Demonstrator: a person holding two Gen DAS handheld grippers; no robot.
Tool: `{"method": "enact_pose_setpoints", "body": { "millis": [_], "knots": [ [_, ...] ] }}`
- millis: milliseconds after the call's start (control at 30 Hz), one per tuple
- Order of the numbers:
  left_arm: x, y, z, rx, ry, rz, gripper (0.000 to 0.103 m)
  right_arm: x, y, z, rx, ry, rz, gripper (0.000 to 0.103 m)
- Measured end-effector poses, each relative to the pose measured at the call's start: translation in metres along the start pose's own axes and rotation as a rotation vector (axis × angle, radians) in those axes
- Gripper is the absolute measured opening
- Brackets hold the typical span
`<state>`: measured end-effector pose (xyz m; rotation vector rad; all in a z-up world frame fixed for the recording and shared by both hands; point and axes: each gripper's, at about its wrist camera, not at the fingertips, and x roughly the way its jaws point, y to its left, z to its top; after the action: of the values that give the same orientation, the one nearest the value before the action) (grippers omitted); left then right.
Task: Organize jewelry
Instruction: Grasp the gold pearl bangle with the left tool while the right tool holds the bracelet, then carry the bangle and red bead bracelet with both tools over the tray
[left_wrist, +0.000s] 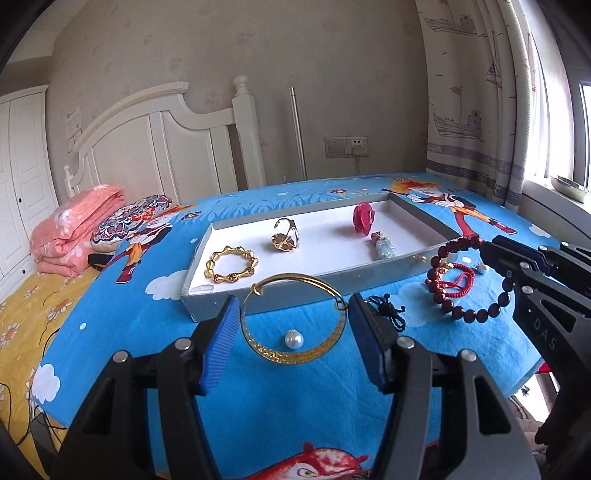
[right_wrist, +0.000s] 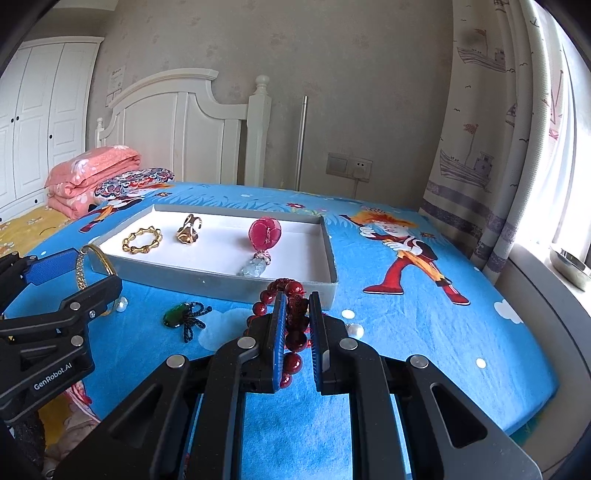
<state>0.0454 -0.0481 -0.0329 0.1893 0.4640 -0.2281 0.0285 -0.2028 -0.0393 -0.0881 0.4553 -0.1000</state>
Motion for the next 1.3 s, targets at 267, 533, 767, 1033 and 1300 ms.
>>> {"method": "enact_pose_setpoints", "body": {
  "millis": [267,533,767,1033,1300],
  "knots": [
    [-0.010,0.000,0.004,0.000,-0.017,0.025,0.059,-0.014,0.015,0.010,-0.030,-0.043,0.019,0.012],
    [-0.020,0.005,0.005,-0.024,-0.027,0.028,0.059,-0.020,0.018,0.012,-0.039,-0.053,0.020,0.012],
    [-0.013,0.003,0.005,-0.027,-0.018,0.030,0.059,-0.014,0.022,0.017,-0.050,-0.046,0.032,0.012],
    [0.019,0.022,0.039,-0.084,0.019,0.037,0.059,0.004,0.027,0.056,-0.066,-0.073,0.053,0.012],
    [0.069,0.045,0.081,-0.127,0.067,0.087,0.059,0.039,0.036,0.097,-0.083,-0.078,0.033,0.012]
  ]
}}
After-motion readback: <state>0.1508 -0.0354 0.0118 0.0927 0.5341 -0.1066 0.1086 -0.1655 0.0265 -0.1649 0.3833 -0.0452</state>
